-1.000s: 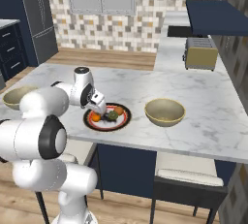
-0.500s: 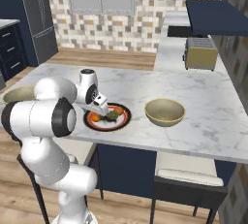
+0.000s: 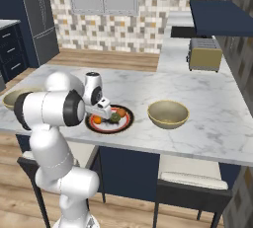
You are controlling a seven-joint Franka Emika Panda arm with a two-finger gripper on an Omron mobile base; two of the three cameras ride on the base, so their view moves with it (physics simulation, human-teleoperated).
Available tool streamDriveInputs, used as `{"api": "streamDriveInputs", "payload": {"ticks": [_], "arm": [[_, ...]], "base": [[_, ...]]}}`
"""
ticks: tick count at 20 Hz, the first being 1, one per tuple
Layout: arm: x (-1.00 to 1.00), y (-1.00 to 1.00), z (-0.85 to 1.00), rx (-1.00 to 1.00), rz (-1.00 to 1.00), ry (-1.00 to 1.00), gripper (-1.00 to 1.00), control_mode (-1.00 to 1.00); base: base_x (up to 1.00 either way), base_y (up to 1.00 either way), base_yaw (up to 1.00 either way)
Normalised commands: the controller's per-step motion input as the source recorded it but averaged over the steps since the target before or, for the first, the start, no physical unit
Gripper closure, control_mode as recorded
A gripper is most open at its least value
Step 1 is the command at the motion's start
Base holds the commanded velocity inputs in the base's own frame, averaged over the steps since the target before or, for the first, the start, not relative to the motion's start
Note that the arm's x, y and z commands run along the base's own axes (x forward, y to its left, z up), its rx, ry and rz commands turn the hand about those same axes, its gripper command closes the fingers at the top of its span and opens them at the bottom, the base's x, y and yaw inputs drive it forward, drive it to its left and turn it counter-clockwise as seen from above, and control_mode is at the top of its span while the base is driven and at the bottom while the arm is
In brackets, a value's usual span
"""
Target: Take the fruits from the plate on the dining counter and place two fruits in each bowl.
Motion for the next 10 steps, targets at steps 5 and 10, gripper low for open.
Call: {"api": "streamDriveInputs", "payload": {"ticks": [5, 10], "arm": [[0.26, 0.00, -0.24, 0.00, 0.00, 0.06, -1.00, -1.00], [0.21, 0.00, -0.22, 0.00, 0.00, 0.04, -1.00, -1.00]], "base": [[0.00, 0.00, 0.00], [0.00, 0.00, 0.00]]}}
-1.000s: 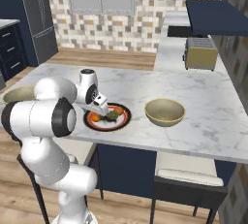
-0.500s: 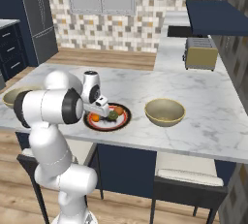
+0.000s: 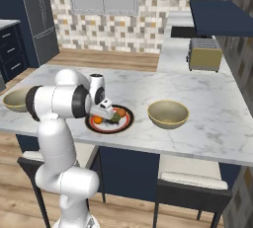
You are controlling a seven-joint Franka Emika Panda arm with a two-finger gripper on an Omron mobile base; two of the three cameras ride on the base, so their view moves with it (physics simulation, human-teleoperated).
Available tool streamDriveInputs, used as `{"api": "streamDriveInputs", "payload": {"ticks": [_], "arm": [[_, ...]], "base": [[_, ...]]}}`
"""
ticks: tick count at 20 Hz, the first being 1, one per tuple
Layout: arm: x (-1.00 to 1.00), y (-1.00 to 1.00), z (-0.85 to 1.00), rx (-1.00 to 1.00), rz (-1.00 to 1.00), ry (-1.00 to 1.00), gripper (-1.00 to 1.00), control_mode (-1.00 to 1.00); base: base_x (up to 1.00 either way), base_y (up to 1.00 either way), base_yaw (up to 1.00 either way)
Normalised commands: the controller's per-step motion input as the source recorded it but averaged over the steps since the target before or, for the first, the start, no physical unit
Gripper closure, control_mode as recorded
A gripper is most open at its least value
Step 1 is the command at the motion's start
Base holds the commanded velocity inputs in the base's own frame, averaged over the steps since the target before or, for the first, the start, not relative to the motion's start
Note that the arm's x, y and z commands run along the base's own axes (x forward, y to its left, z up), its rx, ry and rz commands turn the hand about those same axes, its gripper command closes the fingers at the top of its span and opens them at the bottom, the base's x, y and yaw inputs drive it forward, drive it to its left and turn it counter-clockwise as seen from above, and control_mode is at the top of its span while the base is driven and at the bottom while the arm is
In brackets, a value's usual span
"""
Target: Take the fruits from the plate on the dining counter and place two fruits in each bowl.
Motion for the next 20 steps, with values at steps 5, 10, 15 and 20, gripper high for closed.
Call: {"api": "streamDriveInputs", "payload": {"ticks": [5, 10, 15, 20], "arm": [[0.10, 0.02, -0.14, 0.00, -0.01, 0.05, -1.00, -1.00], [-0.05, 0.00, -0.09, 0.00, -0.05, 0.06, -1.00, -1.00], [0.00, 0.00, -0.08, 0.00, -0.04, 0.04, 1.00, -1.00], [-0.08, 0.01, -0.03, 0.00, -0.07, 0.03, 1.00, -1.00]], "base": [[0.00, 0.00, 0.00], [0.00, 0.00, 0.00], [0.00, 0.00, 0.00], [0.00, 0.00, 0.00]]}}
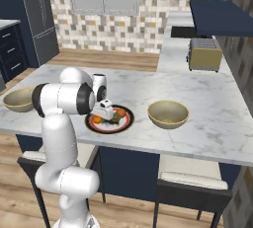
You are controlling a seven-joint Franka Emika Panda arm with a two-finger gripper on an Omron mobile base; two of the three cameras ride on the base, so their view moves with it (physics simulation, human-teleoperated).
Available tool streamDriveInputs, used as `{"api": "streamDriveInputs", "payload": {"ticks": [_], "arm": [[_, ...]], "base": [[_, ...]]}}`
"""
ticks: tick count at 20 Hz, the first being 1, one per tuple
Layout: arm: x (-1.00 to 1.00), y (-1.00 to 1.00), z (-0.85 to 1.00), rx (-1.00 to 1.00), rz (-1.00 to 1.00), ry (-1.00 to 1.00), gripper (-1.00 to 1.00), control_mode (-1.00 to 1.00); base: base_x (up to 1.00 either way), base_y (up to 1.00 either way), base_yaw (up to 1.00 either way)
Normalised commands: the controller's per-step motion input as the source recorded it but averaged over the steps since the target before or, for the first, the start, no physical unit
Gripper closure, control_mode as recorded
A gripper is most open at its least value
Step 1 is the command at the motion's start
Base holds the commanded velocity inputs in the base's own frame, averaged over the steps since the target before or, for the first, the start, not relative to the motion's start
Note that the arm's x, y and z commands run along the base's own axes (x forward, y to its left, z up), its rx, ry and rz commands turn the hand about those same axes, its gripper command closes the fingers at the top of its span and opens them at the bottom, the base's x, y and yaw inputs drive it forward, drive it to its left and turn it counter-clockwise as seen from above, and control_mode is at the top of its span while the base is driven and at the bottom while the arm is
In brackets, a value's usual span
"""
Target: Take the fruits from the plate on the dining counter and place two fruits in each bowl.
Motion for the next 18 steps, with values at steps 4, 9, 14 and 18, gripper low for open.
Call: {"api": "streamDriveInputs", "payload": {"ticks": [4, 9, 14, 18], "arm": [[-0.29, 0.03, 0.18, 0.00, -0.05, 0.00, 1.00, -1.00], [-0.29, 0.41, 0.62, 0.00, 0.00, -0.18, 1.00, -1.00], [-0.10, 0.66, 0.51, 0.03, 0.02, -0.07, 1.00, -1.00], [-0.04, 0.86, 0.29, 0.02, 0.10, -0.13, 1.00, -1.00]], "base": [[0.00, 0.00, 0.00], [0.00, 0.00, 0.00], [0.00, 0.00, 0.00], [0.00, 0.00, 0.00]]}}
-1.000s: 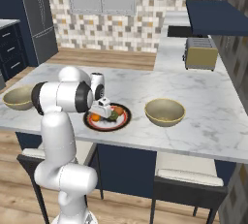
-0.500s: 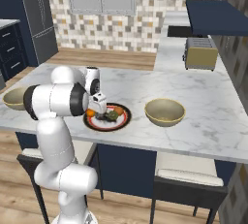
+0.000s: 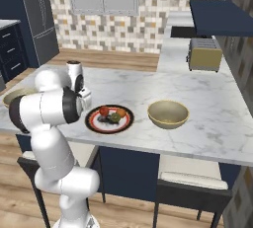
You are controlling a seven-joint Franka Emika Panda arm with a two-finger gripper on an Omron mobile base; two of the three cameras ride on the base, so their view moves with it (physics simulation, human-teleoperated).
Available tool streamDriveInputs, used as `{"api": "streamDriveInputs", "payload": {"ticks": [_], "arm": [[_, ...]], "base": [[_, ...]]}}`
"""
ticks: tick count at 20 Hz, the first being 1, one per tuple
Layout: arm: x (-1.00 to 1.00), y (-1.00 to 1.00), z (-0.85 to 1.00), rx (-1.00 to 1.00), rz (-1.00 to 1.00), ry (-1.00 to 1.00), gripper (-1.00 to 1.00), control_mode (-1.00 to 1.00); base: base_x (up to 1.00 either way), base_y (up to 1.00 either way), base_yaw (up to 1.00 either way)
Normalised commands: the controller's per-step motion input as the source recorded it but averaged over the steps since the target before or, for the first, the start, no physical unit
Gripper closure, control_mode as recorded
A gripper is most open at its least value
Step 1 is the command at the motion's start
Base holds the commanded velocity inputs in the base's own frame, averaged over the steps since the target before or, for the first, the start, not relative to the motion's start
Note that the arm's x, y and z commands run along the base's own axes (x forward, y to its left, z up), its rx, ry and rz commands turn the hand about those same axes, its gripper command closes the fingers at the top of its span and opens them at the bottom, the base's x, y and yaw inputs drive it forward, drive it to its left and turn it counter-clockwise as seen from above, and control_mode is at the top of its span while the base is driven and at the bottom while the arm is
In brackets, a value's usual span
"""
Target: Take the fruits from the plate on the dining counter and place two fruits in each bowl.
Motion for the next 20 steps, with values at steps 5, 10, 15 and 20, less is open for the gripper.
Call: {"api": "streamDriveInputs", "payload": {"ticks": [5, 10, 15, 20], "arm": [[-0.16, 0.88, 0.19, 0.00, 0.19, -0.26, 1.00, -1.00], [0.02, 0.85, 0.26, 0.00, 0.23, -0.17, 1.00, -1.00], [0.18, 0.86, 0.38, 0.00, 0.16, 0.00, 1.00, -1.00], [0.21, 0.62, 0.04, -0.01, 0.32, -0.02, 1.00, -1.00]], "base": [[0.00, 0.00, 0.00], [0.00, 0.00, 0.00], [0.00, 0.00, 0.00], [0.00, 0.00, 0.00]]}}
